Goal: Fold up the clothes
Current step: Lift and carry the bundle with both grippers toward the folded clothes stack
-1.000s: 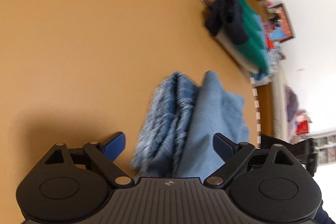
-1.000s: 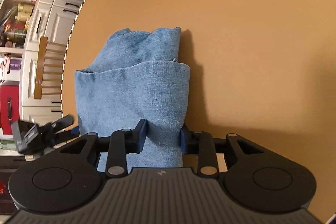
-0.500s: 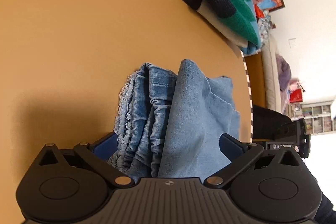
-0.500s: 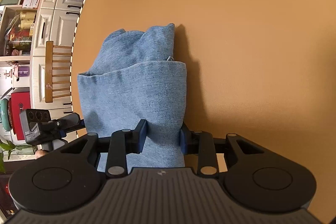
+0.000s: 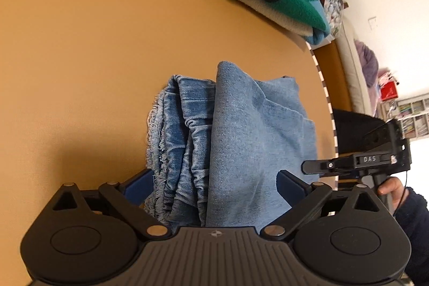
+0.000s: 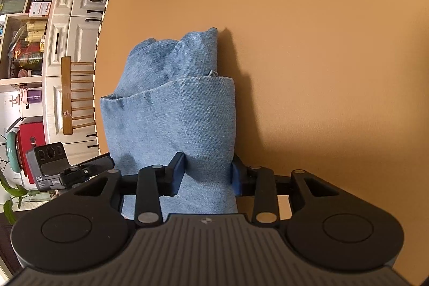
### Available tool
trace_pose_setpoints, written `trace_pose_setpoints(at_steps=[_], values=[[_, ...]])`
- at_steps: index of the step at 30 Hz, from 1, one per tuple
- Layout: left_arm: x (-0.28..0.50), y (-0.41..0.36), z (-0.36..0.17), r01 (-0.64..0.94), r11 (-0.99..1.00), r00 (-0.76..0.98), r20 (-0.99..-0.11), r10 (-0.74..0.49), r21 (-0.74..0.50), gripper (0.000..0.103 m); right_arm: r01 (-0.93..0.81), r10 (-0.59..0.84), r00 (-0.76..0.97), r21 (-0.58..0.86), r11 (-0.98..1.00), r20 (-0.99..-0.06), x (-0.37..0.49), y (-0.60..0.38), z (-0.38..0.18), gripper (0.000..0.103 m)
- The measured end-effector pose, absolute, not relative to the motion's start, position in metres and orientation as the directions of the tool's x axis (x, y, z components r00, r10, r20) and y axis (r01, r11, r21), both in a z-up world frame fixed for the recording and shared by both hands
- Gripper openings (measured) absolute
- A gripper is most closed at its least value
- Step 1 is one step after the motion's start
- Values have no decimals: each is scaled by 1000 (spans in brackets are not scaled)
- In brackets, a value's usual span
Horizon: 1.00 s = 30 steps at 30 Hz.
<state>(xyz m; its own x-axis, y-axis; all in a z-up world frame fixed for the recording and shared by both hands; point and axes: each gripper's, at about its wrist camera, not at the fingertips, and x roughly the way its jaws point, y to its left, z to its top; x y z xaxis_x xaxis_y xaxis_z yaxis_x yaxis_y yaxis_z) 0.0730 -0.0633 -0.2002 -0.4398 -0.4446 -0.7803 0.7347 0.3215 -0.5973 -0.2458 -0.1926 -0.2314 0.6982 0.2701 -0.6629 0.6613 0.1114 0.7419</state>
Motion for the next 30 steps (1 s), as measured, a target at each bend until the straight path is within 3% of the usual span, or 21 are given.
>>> trace_pose_setpoints(at_steps=[10, 11, 12, 13, 19, 25, 30], values=[[94, -62, -212, 618, 341, -510, -692, -511, -708, 94, 653, 262, 708, 749, 110, -655, -246, -190, -232, 37], [99, -62, -219, 580, 363, -523, -675, -520, -729, 71, 651, 262, 712, 752, 103, -652, -247, -190, -233, 38], [103, -61, -226, 540, 384, -535, -658, -530, -749, 58, 649, 262, 715, 755, 94, -648, -248, -191, -234, 38], [107, -61, -233, 499, 404, -547, -640, -540, -767, 54, 647, 261, 719, 757, 87, -644, -248, -190, -235, 39], [107, -62, -239, 473, 397, -560, -617, -553, -786, 45, 648, 240, 722, 755, 96, -650, -246, -186, -233, 40], [101, -59, -233, 484, 418, -528, -637, -561, -769, 37, 652, 214, 721, 749, 113, -659, -244, -182, -230, 34], [101, -48, -234, 432, 442, -534, -617, -578, -786, 36, 655, 188, 727, 749, 95, -660, -244, -180, -224, 31]])
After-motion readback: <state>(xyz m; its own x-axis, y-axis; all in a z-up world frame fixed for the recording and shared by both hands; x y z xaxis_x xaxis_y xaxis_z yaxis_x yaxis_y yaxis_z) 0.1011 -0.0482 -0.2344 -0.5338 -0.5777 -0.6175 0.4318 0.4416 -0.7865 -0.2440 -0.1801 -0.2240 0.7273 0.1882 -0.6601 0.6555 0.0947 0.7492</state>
